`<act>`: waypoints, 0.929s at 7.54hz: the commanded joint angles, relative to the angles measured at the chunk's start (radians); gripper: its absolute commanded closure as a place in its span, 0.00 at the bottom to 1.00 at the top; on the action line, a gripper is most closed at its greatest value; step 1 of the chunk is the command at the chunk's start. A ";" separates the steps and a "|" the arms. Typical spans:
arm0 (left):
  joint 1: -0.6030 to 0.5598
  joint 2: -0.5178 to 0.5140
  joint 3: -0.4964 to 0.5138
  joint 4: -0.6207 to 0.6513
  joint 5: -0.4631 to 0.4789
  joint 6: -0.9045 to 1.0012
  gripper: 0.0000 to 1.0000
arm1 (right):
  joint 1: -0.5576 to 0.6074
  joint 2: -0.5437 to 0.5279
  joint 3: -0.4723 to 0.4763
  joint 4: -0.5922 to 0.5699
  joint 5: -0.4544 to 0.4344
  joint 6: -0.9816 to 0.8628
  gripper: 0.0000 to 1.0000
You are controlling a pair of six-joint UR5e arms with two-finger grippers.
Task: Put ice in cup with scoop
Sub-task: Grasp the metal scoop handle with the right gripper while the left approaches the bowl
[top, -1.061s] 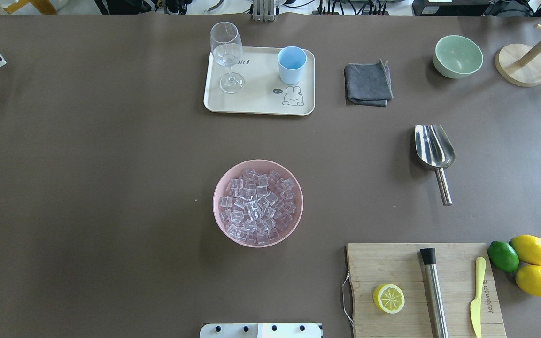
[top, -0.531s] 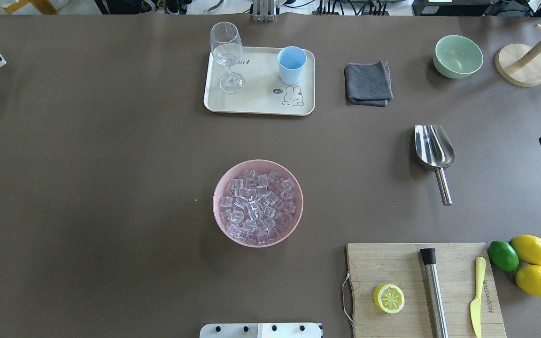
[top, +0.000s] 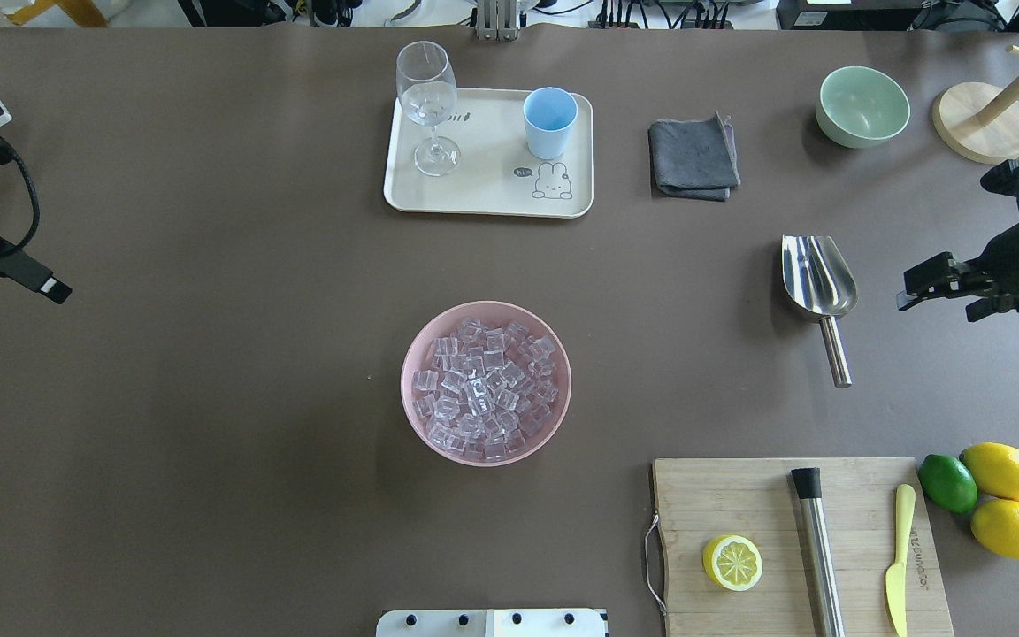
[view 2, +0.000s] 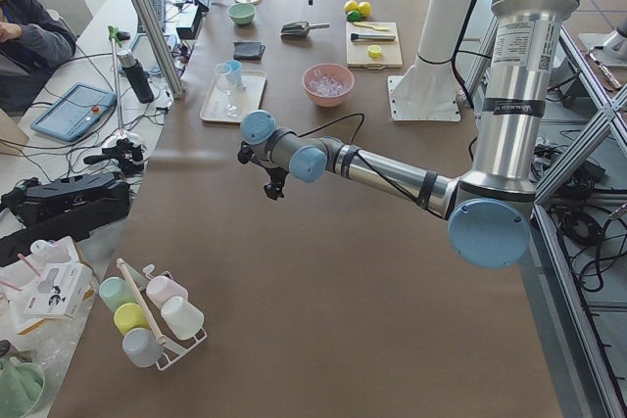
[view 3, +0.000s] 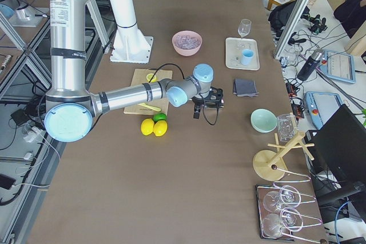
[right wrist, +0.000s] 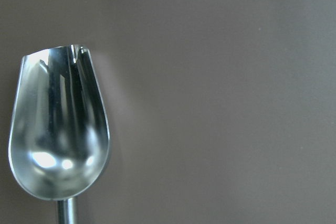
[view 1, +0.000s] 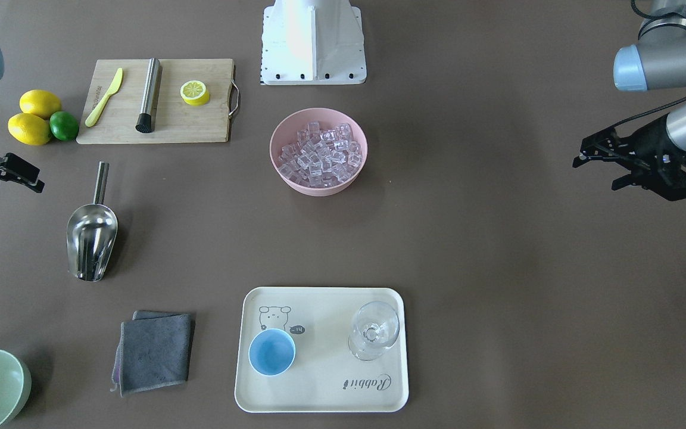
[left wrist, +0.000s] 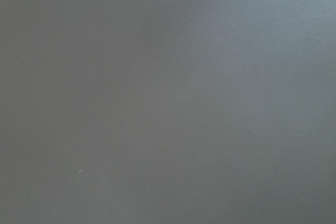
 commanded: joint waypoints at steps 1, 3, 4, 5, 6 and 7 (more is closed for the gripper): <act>0.108 -0.017 0.023 -0.169 0.002 -0.013 0.02 | -0.128 0.049 0.022 0.017 -0.022 0.083 0.00; 0.154 -0.078 0.026 -0.167 -0.001 -0.013 0.02 | -0.182 0.056 0.020 0.017 -0.048 0.084 0.00; 0.206 -0.113 0.020 -0.170 0.007 -0.013 0.02 | -0.217 0.059 0.013 0.006 -0.087 0.083 0.00; 0.243 -0.136 0.019 -0.175 0.005 -0.013 0.02 | -0.226 0.070 0.000 -0.003 -0.091 0.083 0.00; 0.278 -0.147 0.005 -0.201 0.007 -0.007 0.02 | -0.234 0.098 -0.020 -0.024 -0.093 0.083 0.00; 0.319 -0.150 0.006 -0.274 0.037 -0.007 0.02 | -0.237 0.121 -0.029 -0.052 -0.093 0.083 0.01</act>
